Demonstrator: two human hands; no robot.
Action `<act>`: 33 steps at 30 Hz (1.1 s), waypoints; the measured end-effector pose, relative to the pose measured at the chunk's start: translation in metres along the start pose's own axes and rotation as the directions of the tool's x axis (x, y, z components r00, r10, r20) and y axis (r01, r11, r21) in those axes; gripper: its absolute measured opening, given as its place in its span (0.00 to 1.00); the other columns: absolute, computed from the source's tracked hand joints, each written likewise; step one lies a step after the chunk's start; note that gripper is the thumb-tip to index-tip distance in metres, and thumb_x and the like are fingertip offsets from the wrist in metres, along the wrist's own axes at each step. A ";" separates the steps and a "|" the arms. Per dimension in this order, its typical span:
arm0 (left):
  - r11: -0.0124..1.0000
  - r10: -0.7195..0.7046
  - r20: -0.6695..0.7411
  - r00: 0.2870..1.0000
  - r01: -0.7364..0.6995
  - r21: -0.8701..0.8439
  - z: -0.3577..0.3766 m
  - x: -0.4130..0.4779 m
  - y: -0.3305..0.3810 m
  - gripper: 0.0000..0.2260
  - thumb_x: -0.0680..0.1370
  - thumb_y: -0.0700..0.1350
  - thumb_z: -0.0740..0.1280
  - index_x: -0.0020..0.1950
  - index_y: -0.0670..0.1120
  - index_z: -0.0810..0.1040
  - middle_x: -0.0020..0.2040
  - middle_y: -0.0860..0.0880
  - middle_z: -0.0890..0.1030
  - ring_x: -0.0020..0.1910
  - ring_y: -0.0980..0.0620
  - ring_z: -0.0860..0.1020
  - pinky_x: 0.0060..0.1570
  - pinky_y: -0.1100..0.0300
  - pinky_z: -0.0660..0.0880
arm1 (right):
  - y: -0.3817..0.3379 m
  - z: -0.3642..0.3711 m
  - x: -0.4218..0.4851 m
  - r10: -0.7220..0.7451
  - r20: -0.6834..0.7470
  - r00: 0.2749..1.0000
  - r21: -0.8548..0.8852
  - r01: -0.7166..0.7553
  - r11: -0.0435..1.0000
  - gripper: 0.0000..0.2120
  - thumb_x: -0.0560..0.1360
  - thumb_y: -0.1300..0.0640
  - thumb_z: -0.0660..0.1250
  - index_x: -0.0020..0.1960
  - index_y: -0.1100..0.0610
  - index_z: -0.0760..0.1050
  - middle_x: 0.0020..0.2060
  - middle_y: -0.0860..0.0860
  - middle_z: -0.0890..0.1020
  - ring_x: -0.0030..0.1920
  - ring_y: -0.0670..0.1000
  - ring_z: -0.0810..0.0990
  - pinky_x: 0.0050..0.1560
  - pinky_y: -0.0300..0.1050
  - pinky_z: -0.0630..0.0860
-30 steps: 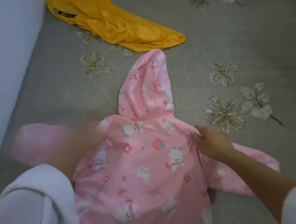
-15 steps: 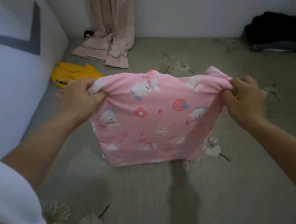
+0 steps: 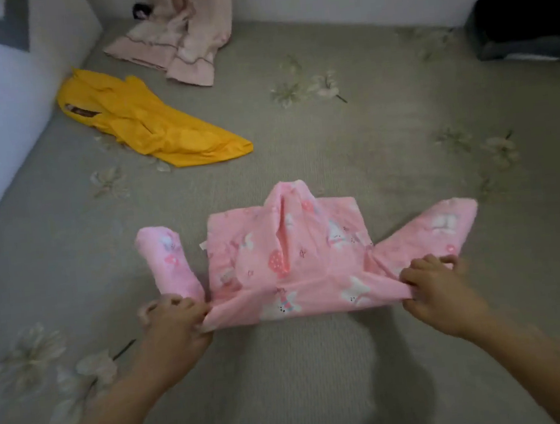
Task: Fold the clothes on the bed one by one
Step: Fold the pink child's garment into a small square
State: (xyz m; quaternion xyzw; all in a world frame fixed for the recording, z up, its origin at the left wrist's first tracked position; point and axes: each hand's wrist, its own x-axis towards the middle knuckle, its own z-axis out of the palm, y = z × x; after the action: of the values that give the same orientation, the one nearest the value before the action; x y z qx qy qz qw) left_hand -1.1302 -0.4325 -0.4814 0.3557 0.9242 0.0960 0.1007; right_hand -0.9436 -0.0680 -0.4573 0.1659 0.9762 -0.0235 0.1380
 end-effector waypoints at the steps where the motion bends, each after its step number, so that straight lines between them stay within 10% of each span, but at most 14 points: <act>1: 0.999 -0.047 0.109 0.993 0.045 0.015 0.021 -0.013 0.005 0.08 0.68 0.52 0.65 0.44 0.55 0.81 0.39 0.56 0.80 0.47 0.46 0.77 0.48 0.51 0.63 | 0.002 0.021 -0.005 -0.009 0.147 0.989 -0.005 0.010 1.000 0.05 0.69 0.49 0.64 0.44 0.47 0.75 0.40 0.43 0.71 0.52 0.50 0.73 0.56 0.50 0.58; 6: 0.972 -0.232 0.547 0.804 0.178 0.152 0.075 -0.045 0.020 0.12 0.73 0.54 0.60 0.55 0.59 0.75 0.46 0.60 0.72 0.58 0.54 0.69 0.57 0.51 0.57 | -0.003 0.078 -0.020 -0.029 0.553 0.832 0.061 -0.006 0.998 0.04 0.71 0.50 0.61 0.38 0.48 0.70 0.43 0.46 0.76 0.46 0.51 0.72 0.47 0.48 0.57; 8: 0.965 -0.260 0.629 0.733 0.221 0.141 0.076 -0.038 0.026 0.12 0.73 0.52 0.60 0.56 0.62 0.74 0.51 0.61 0.75 0.59 0.55 0.70 0.58 0.50 0.59 | -0.010 0.085 -0.016 -0.043 0.539 0.841 0.190 -0.072 0.979 0.08 0.73 0.51 0.61 0.51 0.46 0.75 0.51 0.46 0.79 0.52 0.51 0.74 0.51 0.48 0.61; 12: 0.942 -0.279 0.140 0.950 0.299 -0.149 0.083 -0.013 0.054 0.18 0.77 0.47 0.58 0.66 0.48 0.69 0.63 0.46 0.73 0.60 0.45 0.72 0.58 0.49 0.67 | -0.041 0.089 0.006 0.016 0.009 1.000 0.557 -0.018 0.830 0.25 0.77 0.53 0.64 0.73 0.52 0.64 0.68 0.53 0.71 0.65 0.55 0.72 0.64 0.51 0.69; 15: 0.968 -0.019 -0.162 0.987 -0.023 -0.248 0.088 0.014 0.087 0.24 0.79 0.50 0.54 0.74 0.44 0.60 0.73 0.40 0.62 0.73 0.42 0.60 0.70 0.48 0.57 | -0.067 0.096 0.028 0.023 -0.139 0.990 0.527 0.054 0.848 0.27 0.79 0.46 0.59 0.76 0.48 0.59 0.75 0.53 0.61 0.73 0.53 0.61 0.70 0.53 0.60; 19: 0.985 0.159 0.042 0.986 -0.156 -0.077 0.126 0.041 0.117 0.27 0.81 0.57 0.50 0.79 0.52 0.51 0.79 0.43 0.48 0.78 0.42 0.48 0.73 0.45 0.48 | -0.074 0.133 0.039 -0.066 0.083 0.994 0.291 0.039 0.956 0.25 0.82 0.44 0.48 0.77 0.40 0.45 0.78 0.47 0.48 0.77 0.49 0.44 0.73 0.48 0.47; 24: 0.995 0.095 0.192 0.977 -0.095 -0.012 0.175 0.057 0.116 0.31 0.78 0.64 0.49 0.78 0.54 0.48 0.79 0.42 0.44 0.77 0.40 0.42 0.74 0.41 0.48 | -0.037 0.151 0.014 0.163 0.016 0.986 0.414 -0.155 0.897 0.25 0.79 0.41 0.49 0.75 0.45 0.59 0.75 0.49 0.61 0.74 0.53 0.56 0.69 0.53 0.54; 26: 0.997 0.080 0.215 0.973 -0.079 -0.016 0.187 0.061 0.115 0.34 0.77 0.67 0.48 0.79 0.55 0.45 0.79 0.42 0.41 0.77 0.40 0.40 0.73 0.40 0.46 | -0.012 0.154 0.002 0.453 -0.072 0.889 0.548 -0.344 0.762 0.27 0.76 0.42 0.53 0.71 0.54 0.66 0.69 0.54 0.69 0.68 0.58 0.64 0.65 0.57 0.60; 29: 0.997 0.074 0.224 0.972 -0.075 -0.007 0.199 0.065 0.115 0.36 0.75 0.69 0.47 0.79 0.54 0.42 0.78 0.41 0.40 0.77 0.39 0.41 0.72 0.38 0.47 | 0.035 0.165 -0.008 0.837 0.021 0.547 0.677 -0.624 0.391 0.27 0.75 0.51 0.66 0.69 0.63 0.65 0.65 0.63 0.69 0.65 0.63 0.67 0.63 0.59 0.65; 31: 0.998 0.058 0.236 0.970 -0.059 -0.003 0.204 0.066 0.117 0.37 0.74 0.71 0.44 0.78 0.54 0.39 0.78 0.42 0.39 0.77 0.40 0.40 0.72 0.38 0.46 | 0.056 0.172 -0.011 0.920 0.207 0.333 0.758 -0.649 0.065 0.29 0.73 0.54 0.71 0.68 0.64 0.65 0.64 0.64 0.69 0.63 0.62 0.70 0.62 0.58 0.68; 33: 0.999 0.042 0.251 0.967 -0.042 -0.006 0.207 0.067 0.118 0.38 0.73 0.72 0.42 0.77 0.55 0.37 0.78 0.43 0.37 0.77 0.41 0.38 0.72 0.40 0.43 | 0.067 0.178 -0.012 0.878 0.377 0.296 0.842 -0.504 -0.192 0.29 0.71 0.55 0.73 0.67 0.62 0.67 0.62 0.59 0.74 0.58 0.58 0.75 0.60 0.58 0.74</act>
State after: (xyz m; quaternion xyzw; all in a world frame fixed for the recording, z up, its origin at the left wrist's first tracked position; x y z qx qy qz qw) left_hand -1.0506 -0.2792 -0.6585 0.3846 0.8962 0.0526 0.2147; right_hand -0.8647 -0.0251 -0.6248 0.7304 0.5141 -0.4191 -0.1633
